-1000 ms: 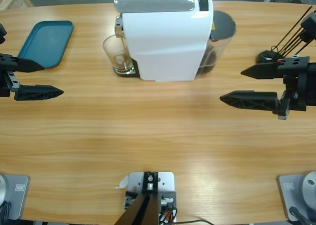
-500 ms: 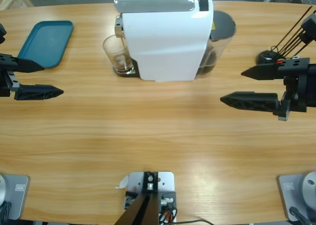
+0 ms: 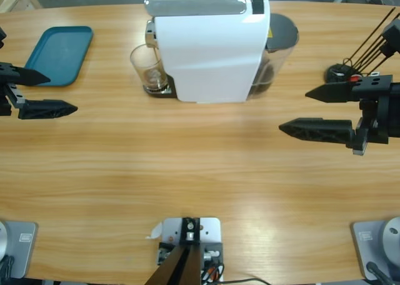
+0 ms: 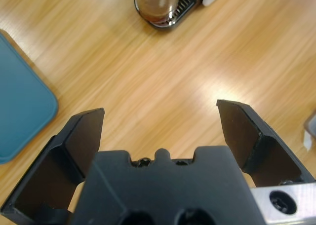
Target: Pour coffee
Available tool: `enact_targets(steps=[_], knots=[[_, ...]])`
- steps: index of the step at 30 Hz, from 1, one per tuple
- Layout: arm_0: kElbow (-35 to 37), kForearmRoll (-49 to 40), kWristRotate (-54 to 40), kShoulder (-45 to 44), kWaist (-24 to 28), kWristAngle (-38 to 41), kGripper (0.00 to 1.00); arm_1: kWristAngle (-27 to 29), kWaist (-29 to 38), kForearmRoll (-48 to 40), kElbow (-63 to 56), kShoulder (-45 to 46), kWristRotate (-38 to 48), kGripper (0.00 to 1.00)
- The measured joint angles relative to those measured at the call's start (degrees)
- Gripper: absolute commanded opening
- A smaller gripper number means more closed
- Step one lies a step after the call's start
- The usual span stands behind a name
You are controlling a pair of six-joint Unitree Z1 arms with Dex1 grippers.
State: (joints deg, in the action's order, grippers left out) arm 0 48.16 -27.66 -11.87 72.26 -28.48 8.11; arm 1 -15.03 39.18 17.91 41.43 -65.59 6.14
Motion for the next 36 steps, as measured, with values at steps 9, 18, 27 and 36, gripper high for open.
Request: enact_targets(steps=[9,18,27,36], knots=[[0.0,1.49,4.9,0.0,-0.01,0.66,1.0,0.0,0.07,0.0,-2.04,0.01,0.16,1.0],[0.0,3.26,5.31,0.0,-0.76,-0.61,1.0,0.0,0.08,-0.2,-2.31,0.02,0.23,1.0],[0.0,4.77,5.31,0.0,-0.88,-1.34,1.0,0.0,0.1,-2.7,-3.08,0.02,0.23,1.0],[-0.21,4.78,5.31,0.0,-0.93,-1.34,1.0,0.0,0.11,-5.62,-3.33,0.02,0.23,1.0]])
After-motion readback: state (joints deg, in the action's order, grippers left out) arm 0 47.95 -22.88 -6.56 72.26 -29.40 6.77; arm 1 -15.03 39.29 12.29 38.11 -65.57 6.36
